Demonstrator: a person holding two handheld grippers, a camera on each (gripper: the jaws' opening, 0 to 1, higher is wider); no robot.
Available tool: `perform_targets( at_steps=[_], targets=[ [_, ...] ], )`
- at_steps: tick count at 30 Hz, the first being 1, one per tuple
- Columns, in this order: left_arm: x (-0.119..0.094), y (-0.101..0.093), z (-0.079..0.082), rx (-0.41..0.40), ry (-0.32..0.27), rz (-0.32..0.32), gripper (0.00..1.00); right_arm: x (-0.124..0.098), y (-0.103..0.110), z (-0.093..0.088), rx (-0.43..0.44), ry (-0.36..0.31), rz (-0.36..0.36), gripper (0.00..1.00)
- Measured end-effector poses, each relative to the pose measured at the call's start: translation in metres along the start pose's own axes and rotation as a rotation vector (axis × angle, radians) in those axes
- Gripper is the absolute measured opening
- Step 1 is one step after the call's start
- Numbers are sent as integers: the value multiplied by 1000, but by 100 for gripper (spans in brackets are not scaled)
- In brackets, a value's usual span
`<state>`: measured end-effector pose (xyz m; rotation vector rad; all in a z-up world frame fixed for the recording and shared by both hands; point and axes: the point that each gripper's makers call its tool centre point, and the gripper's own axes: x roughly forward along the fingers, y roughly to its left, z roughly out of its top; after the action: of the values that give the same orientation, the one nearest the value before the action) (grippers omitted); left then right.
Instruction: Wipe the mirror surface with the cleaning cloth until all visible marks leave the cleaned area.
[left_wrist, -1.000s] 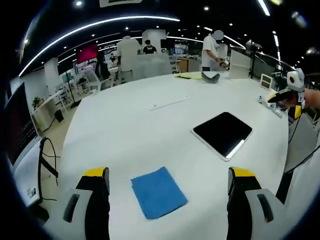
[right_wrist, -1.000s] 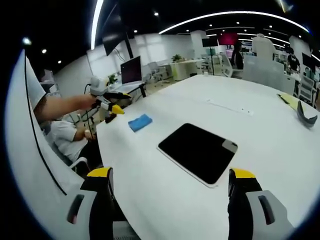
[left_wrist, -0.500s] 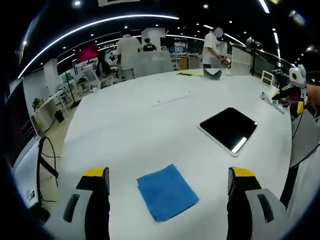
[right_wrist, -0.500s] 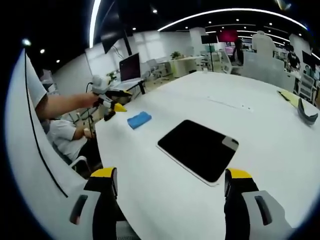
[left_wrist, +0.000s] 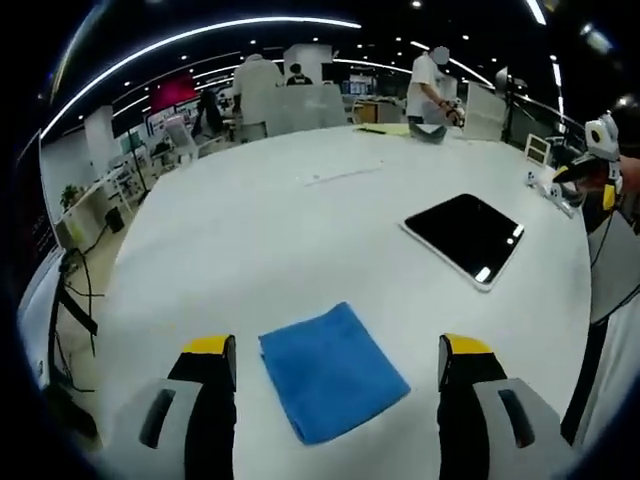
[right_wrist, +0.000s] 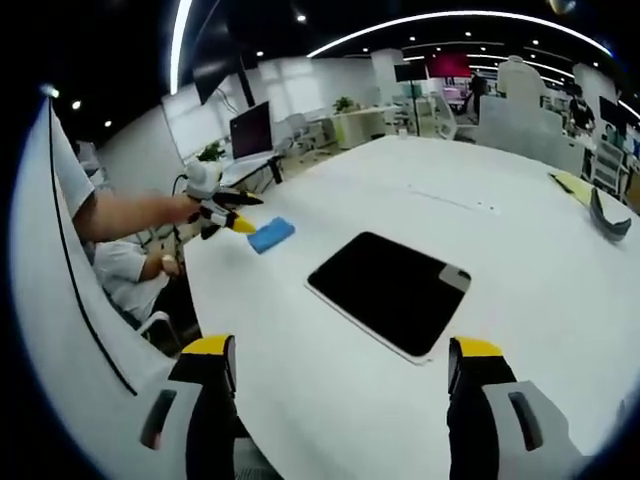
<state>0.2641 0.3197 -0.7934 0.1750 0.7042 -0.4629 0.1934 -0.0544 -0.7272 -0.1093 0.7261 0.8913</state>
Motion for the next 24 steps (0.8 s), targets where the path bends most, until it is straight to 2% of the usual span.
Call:
perform_targets(
  at_steps=[2, 4, 7, 13, 16, 21, 24],
  targets=[
    [3, 2, -6, 9, 17, 14, 70, 0, 0, -1, 3, 6, -3, 85],
    [5, 6, -8, 12, 15, 32, 64, 1, 0, -2, 6, 11, -3, 85],
    [9, 6, -11, -24, 15, 22, 63, 1, 0, -3, 11, 17, -5, 85],
    [15, 6, -18, -13, 30, 26, 57, 2, -2, -6, 19, 27, -12, 85],
    [20, 6, -24, -44, 37, 10, 57, 3, -2, -9, 21, 36, -12, 85],
    [27, 6, -35, -39, 71, 0, 57, 4, 0, -15, 15, 58, -7, 85],
    [23, 7, -30, -58, 57, -3, 57, 3, -1, -13, 26, 51, -11, 85]
  ],
)
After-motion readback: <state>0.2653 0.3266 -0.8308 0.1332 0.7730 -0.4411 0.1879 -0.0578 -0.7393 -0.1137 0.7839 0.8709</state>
